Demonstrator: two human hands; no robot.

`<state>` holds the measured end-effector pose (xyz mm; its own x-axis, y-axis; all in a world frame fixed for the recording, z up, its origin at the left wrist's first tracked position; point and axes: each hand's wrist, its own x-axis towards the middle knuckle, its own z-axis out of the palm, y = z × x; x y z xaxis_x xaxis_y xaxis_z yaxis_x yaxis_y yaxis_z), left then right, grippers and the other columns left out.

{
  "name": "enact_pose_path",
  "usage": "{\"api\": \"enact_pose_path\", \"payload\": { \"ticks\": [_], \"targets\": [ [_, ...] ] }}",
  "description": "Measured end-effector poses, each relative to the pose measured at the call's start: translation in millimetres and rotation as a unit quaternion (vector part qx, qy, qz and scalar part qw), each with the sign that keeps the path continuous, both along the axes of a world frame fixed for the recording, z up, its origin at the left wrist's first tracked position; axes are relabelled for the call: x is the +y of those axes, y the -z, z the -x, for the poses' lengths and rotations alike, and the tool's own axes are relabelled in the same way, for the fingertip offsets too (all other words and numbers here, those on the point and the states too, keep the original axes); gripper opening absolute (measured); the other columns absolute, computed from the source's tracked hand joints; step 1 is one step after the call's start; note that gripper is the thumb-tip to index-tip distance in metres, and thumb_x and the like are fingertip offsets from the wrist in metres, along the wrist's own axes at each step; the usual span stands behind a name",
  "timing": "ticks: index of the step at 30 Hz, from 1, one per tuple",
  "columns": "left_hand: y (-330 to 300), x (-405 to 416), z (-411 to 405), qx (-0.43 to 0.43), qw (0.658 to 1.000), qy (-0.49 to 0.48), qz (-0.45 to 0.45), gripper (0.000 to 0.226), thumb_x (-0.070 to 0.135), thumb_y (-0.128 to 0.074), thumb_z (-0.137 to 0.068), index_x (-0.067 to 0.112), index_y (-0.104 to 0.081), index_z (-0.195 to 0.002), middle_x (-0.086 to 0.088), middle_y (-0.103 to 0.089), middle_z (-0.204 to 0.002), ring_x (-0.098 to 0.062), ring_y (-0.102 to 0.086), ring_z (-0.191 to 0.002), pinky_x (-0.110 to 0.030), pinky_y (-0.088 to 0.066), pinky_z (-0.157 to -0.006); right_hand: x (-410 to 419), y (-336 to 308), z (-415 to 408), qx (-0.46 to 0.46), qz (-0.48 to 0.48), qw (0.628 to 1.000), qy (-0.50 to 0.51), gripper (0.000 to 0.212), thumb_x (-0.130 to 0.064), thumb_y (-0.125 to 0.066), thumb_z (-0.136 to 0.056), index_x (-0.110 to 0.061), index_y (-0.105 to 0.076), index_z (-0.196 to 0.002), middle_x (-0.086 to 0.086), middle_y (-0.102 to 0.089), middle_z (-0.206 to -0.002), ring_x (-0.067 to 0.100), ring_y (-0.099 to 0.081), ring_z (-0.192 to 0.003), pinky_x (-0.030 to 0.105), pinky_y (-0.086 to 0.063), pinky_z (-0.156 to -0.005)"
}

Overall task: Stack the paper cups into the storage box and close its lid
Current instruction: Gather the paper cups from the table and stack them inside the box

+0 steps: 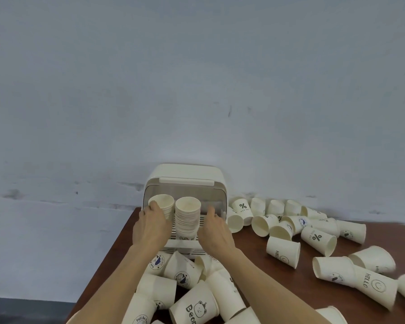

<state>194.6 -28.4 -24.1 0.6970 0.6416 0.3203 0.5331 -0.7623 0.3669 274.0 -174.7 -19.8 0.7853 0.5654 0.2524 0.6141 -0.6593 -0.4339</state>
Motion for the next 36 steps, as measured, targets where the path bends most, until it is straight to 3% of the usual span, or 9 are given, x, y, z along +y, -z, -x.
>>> {"api": "enact_pose_path", "payload": {
  "ticks": [5, 8, 11, 13, 17, 21, 28, 31, 36],
  "targets": [
    [9, 5, -10, -0.071, 0.99, -0.022, 0.119, 0.076, 0.036, -0.063, -0.087, -0.002, -0.019, -0.136, -0.024, -0.044, -0.13, -0.038, -0.051, -0.113, -0.044, -0.049, -0.085, 20, 1, -4, 0.147, -0.063, 0.987, -0.003, 0.056, -0.02, -0.065, -0.08, -0.004, -0.037, -0.125, 0.013, -0.05, -0.121, 0.027, -0.049, -0.115, 0.032, -0.044, -0.085],
    [12, 10, -20, -0.076, 0.985, -0.045, 0.15, 0.078, 0.033, -0.066, -0.084, -0.006, -0.021, -0.135, -0.026, -0.041, -0.132, -0.039, -0.048, -0.117, -0.044, -0.047, -0.091, 37, 5, -11, 0.199, -0.074, 0.977, 0.012, 0.073, -0.028, -0.076, -0.063, -0.004, -0.04, -0.122, 0.009, -0.055, -0.115, 0.025, -0.055, -0.109, 0.03, -0.047, -0.076],
    [13, 13, -29, -0.066, 0.977, -0.068, 0.189, 0.083, 0.039, -0.066, -0.083, -0.008, -0.022, -0.136, -0.026, -0.041, -0.134, -0.041, -0.047, -0.119, -0.043, -0.042, -0.092, 57, 35, -40, 0.206, -0.076, 0.976, 0.005, 0.078, -0.044, -0.072, -0.039, -0.004, -0.054, -0.104, 0.009, -0.065, -0.095, 0.029, -0.066, -0.093, 0.038, -0.058, -0.065],
    [17, 15, -35, -0.062, 0.971, -0.085, 0.216, 0.08, 0.035, -0.068, -0.082, -0.007, -0.025, -0.135, -0.025, -0.046, -0.131, -0.041, -0.05, -0.117, -0.04, -0.043, -0.086, 60, 35, -42, 0.202, -0.105, 0.974, 0.01, 0.072, -0.04, -0.076, -0.044, -0.006, -0.055, -0.103, 0.006, -0.066, -0.093, 0.026, -0.066, -0.09, 0.037, -0.057, -0.065],
    [33, 24, -49, -0.056, 0.967, -0.101, 0.225, 0.075, 0.018, -0.07, -0.076, -0.006, -0.025, -0.13, -0.024, -0.056, -0.12, -0.04, -0.057, -0.108, -0.039, -0.045, -0.079, 65, 18, -48, 0.213, -0.185, 0.957, 0.061, 0.067, -0.03, -0.08, -0.06, -0.007, -0.049, -0.115, 0.006, -0.065, -0.106, 0.022, -0.063, -0.098, 0.035, -0.056, -0.08],
    [41, 31, -60, -0.063, 0.968, -0.105, 0.221, 0.083, 0.019, -0.074, -0.074, -0.009, -0.023, -0.134, -0.022, -0.057, -0.12, -0.036, -0.061, -0.103, -0.034, -0.043, -0.068, 80, 20, -68, 0.191, -0.177, 0.964, 0.057, 0.069, -0.031, -0.078, -0.063, -0.004, -0.049, -0.118, 0.011, -0.063, -0.112, 0.029, -0.062, -0.103, 0.041, -0.055, -0.085],
    [40, 40, -80, -0.122, 0.964, -0.093, 0.218, 0.08, 0.035, -0.078, -0.072, -0.002, -0.034, -0.128, -0.021, -0.056, -0.122, -0.038, -0.057, -0.109, -0.043, -0.051, -0.081, 96, 39, -90, 0.184, -0.172, 0.967, 0.039, 0.07, -0.033, -0.078, -0.071, -0.008, -0.044, -0.127, 0.011, -0.061, -0.118, 0.03, -0.06, -0.107, 0.036, -0.051, -0.084],
    [40, 44, -92, -0.121, 0.964, -0.099, 0.216, 0.075, 0.029, -0.077, -0.073, -0.001, -0.035, -0.127, -0.021, -0.057, -0.122, -0.039, -0.058, -0.108, -0.043, -0.05, -0.08, 96, 51, -91, 0.164, -0.188, 0.968, 0.032, 0.065, -0.031, -0.076, -0.075, -0.008, -0.044, -0.127, 0.008, -0.063, -0.114, 0.028, -0.061, -0.105, 0.032, -0.05, -0.08],
    [52, 56, -103, -0.127, 0.963, -0.111, 0.211, 0.067, 0.023, -0.072, -0.079, 0.0, -0.035, -0.129, -0.021, -0.055, -0.124, -0.04, -0.057, -0.11, -0.045, -0.05, -0.082, 100, 63, -96, 0.15, -0.192, 0.97, 0.02, 0.065, -0.02, -0.077, -0.076, -0.006, -0.042, -0.129, 0.011, -0.062, -0.121, 0.028, -0.06, -0.11, 0.031, -0.05, -0.088]
  ]
}}
